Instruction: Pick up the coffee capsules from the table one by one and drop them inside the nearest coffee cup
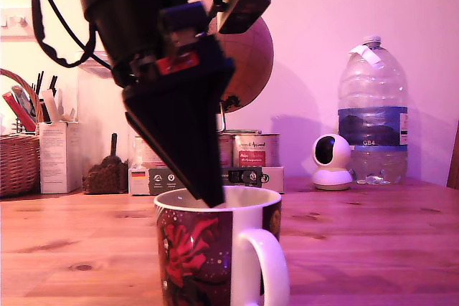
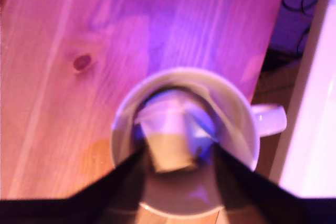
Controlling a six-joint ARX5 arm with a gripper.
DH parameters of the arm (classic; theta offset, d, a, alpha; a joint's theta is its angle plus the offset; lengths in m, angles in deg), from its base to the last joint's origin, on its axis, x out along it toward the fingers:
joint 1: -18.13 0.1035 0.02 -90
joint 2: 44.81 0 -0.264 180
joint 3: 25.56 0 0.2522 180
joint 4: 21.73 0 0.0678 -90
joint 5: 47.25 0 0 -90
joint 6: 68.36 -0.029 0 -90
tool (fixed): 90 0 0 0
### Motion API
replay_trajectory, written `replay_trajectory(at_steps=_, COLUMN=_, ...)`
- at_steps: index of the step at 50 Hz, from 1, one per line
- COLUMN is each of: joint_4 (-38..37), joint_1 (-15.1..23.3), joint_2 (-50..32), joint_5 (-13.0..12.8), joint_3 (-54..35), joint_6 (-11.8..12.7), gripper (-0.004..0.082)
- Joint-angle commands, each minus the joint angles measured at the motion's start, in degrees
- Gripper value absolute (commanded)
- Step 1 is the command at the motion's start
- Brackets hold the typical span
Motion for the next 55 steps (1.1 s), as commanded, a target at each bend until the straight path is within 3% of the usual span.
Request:
replay_trajectory(at_steps=1, joint_4=-0.48, joint_1=-0.48, joint_2=-0.13, joint_5=0.13, joint_3=0.61, joint_6=0.39, gripper=0.0782)
replay_trajectory(at_steps=15, joint_4=-1.03, joint_1=-0.61, joint_2=-3.37, joint_5=0.04, joint_3=0.61, joint_6=0.37, gripper=0.0774)
replay_trajectory(at_steps=19, joint_4=-1.05, joint_1=-0.59, joint_2=-5.40, joint_5=0.04, joint_3=0.59, joint_6=0.37, gripper=0.0704)
replay_trajectory(at_steps=22, joint_4=-1.03, joint_1=-0.55, joint_2=-6.99, joint_5=0.24, joint_3=0.59, joint_6=0.37, gripper=0.0582)
replay_trajectory(at_steps=29, joint_4=-1.29, joint_1=-0.20, joint_2=-10.99, joint_5=1.57, joint_3=0.59, joint_6=0.31, gripper=0.0108)
replay_trajectory(at_steps=32, joint_4=-1.92, joint_1=0.37, joint_2=-12.55, joint_5=2.23, joint_3=0.59, joint_6=0.33, gripper=-0.0028)
replay_trajectory(at_steps=45, joint_4=-9.68, joint_1=5.29, joint_2=-17.77, joint_5=2.80, joint_3=0.48, joint_6=1.62, gripper=-0.0016)
replay_trajectory(at_steps=55, joint_4=-15.87, joint_1=11.21, joint_2=-21.75, joint_5=7.39, joint_3=-1.97, joint_6=1.68, gripper=-0.0016)
